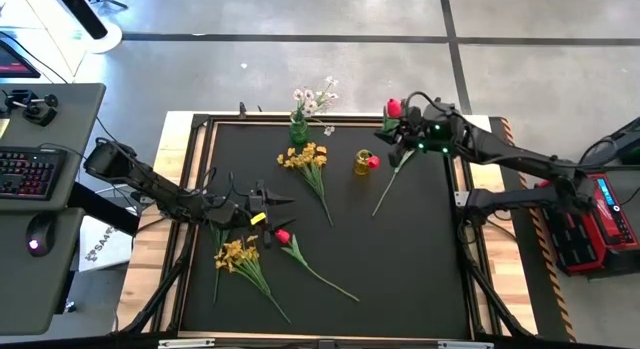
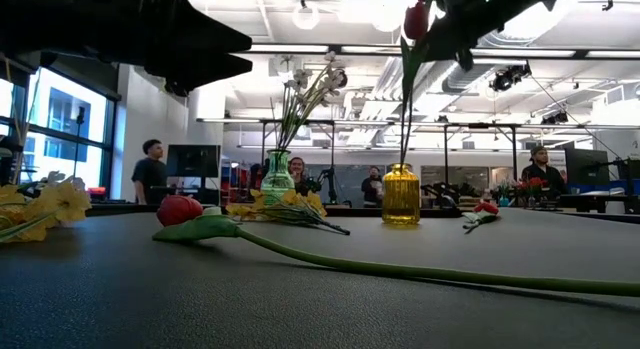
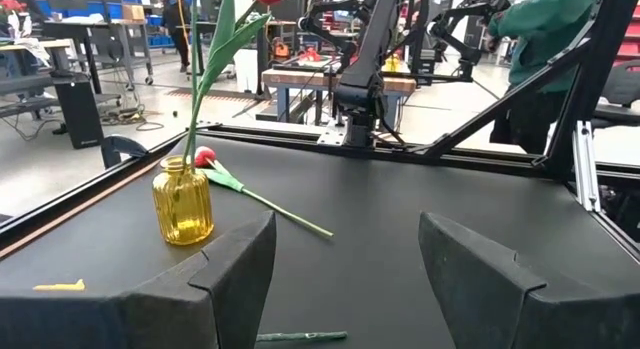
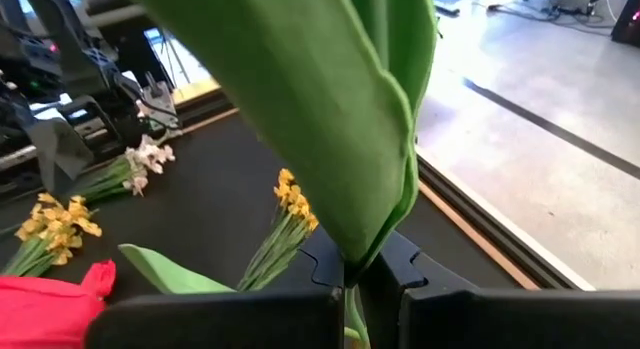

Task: Sort flowers into vase by color
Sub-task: Put the left pink flower into the yellow vase

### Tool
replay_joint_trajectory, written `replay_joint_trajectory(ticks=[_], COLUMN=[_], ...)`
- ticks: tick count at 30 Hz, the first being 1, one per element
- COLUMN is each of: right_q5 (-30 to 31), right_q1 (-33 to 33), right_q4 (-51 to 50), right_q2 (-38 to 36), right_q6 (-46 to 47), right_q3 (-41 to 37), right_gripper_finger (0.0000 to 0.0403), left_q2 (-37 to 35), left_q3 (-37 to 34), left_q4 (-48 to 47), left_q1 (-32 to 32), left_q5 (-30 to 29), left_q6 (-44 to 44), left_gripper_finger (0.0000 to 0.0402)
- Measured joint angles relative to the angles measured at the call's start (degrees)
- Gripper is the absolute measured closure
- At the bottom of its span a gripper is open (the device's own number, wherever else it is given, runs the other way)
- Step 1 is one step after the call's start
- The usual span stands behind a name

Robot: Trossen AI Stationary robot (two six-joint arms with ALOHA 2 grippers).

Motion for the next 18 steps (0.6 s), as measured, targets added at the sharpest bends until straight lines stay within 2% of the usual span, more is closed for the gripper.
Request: replay_joint_trajectory(ticks=[5,13,18], right_q5=[0.1,3.5,3.5], right_q1=[-0.1,0.3,0.3], right_q4=[0.0,-8.0,-8.2], right_q2=[1.0,1.0,1.6], right_q6=[-0.4,-2.3,-2.5], right_q3=[0.1,9.0,10.3], right_gripper_finger=[0.0403,0.0403,0.0403], left_q2=[0.0,0.0,0.0], left_q3=[0.0,0.0,0.0], left_q4=[0.0,0.0,0.0], left_q1=[0.0,0.0,0.0], left_q5=[0.0,0.1,0.1], left_q6=[0.0,0.0,0.0], left_gripper_finger=[0.0167,0.0167,0.0167])
